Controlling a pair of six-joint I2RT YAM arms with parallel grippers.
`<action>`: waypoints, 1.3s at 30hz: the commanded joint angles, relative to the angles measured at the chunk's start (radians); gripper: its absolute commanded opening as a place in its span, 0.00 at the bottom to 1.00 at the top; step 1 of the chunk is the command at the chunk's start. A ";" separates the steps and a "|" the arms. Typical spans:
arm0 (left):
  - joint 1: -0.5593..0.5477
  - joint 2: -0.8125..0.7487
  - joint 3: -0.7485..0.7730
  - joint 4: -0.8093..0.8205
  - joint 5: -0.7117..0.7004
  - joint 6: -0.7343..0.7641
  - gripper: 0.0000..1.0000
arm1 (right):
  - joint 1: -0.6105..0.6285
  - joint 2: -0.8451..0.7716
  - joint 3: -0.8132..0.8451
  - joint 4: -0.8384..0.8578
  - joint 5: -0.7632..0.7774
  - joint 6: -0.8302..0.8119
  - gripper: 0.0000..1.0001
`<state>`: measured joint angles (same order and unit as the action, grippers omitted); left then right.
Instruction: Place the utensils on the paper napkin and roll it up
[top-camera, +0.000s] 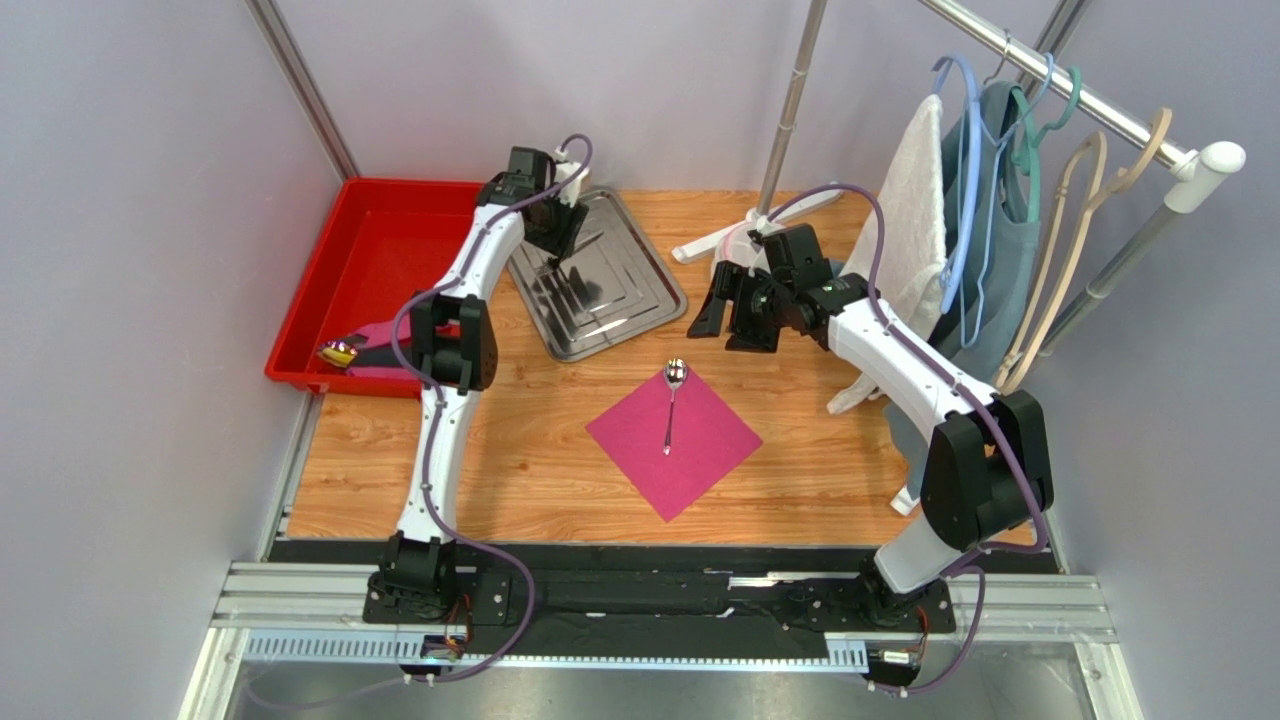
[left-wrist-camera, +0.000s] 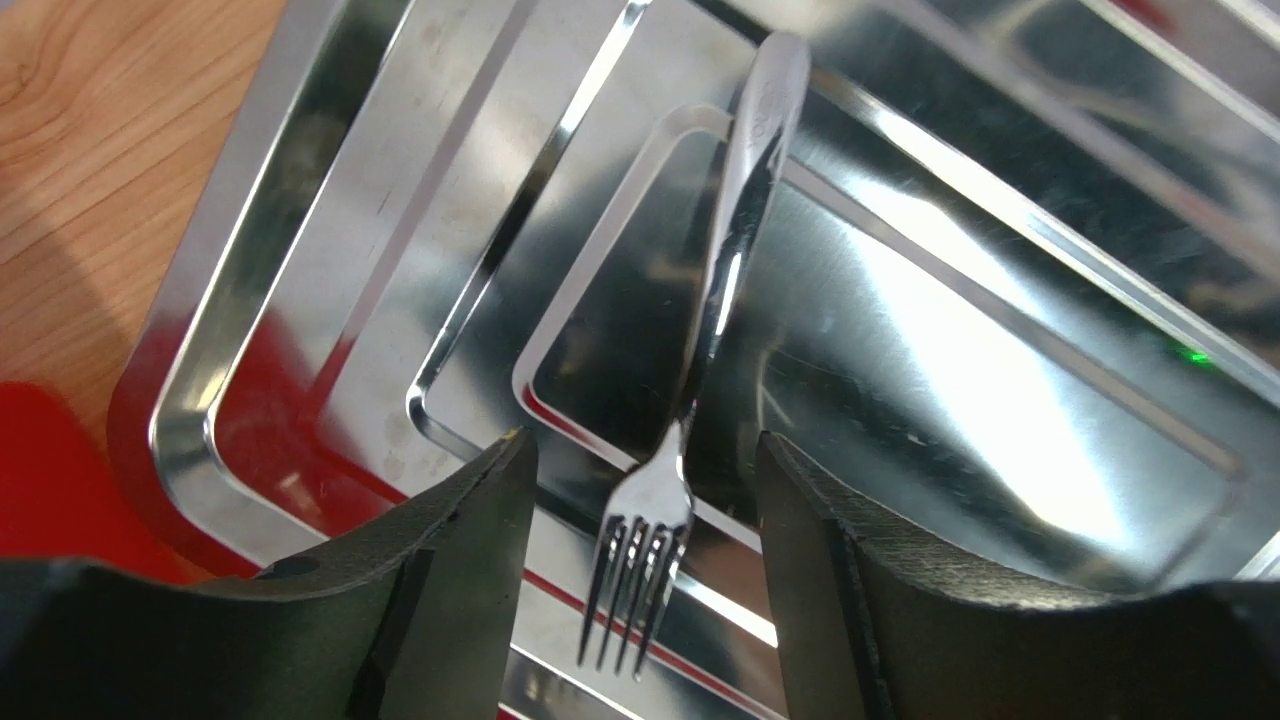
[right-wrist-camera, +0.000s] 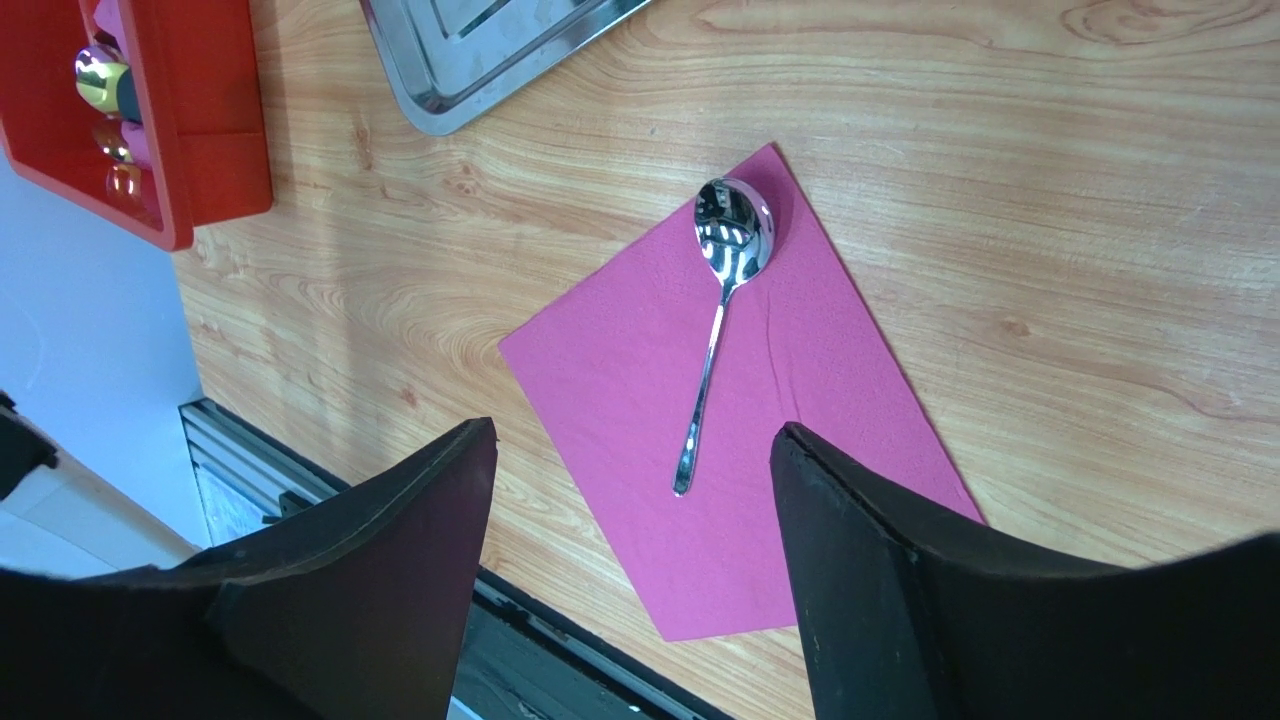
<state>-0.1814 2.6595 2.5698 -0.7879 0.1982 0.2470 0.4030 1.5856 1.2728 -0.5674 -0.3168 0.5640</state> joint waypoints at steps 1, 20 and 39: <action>-0.016 0.046 0.061 -0.053 -0.060 0.162 0.61 | -0.018 -0.039 -0.004 0.038 -0.011 0.017 0.71; -0.101 0.039 -0.032 -0.024 -0.138 0.436 0.00 | -0.075 -0.029 -0.010 0.049 -0.065 0.037 0.65; -0.139 -0.726 -0.842 0.186 0.090 0.714 0.00 | -0.099 -0.009 0.114 0.026 -0.349 -0.191 0.73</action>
<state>-0.3210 2.1063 1.8889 -0.6701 0.1745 0.7952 0.3241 1.5860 1.2919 -0.5247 -0.5701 0.4797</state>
